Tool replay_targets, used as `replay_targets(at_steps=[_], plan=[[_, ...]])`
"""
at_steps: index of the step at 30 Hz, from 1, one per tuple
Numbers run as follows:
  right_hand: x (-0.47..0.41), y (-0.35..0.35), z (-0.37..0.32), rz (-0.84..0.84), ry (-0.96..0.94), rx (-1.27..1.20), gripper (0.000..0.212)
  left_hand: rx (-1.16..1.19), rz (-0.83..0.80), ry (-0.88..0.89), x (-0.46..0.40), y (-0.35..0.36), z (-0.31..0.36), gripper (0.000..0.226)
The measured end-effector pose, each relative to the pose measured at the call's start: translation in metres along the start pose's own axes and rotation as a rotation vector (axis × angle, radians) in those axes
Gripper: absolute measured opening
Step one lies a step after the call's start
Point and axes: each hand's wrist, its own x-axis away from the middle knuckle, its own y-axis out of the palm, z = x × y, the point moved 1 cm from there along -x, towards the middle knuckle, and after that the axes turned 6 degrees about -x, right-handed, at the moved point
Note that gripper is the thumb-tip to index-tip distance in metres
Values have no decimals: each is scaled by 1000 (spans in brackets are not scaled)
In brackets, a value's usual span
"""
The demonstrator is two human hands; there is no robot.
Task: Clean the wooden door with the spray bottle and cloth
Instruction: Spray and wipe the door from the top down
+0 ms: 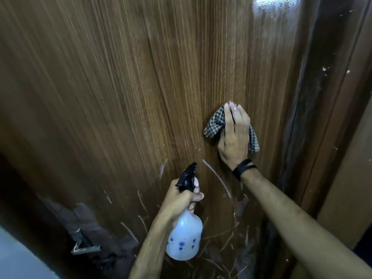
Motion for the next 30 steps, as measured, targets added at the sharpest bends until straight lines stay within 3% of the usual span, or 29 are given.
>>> replay_targets(at_steps=[4, 9, 12, 17, 20, 25, 30], plan=[[-12, 19, -25, -26, -98, 35, 63, 75, 46, -8, 4, -18, -5, 27], [79, 34, -28, -334, -441, 151, 85, 107, 93, -40, 8, -36, -16, 28], [102, 29, -22, -325, -365, 145, 82, 107, 105, -47, 12, -44, -24, 28], [41, 42, -45, -88, -96, 61, 73, 157, 120, -64, 17, -60, -40, 28], [14, 57, -66, -15, -133, 47, 62, 127, 127, -54, 17, -68, -45, 27], [57, 67, -76, -194, -372, 113, 60, 126, 150, -65, 16, -74, -53, 32], [76, 63, -71, -232, -289, 122, 78, 119, 112, -28, 21, -76, -61, 28]])
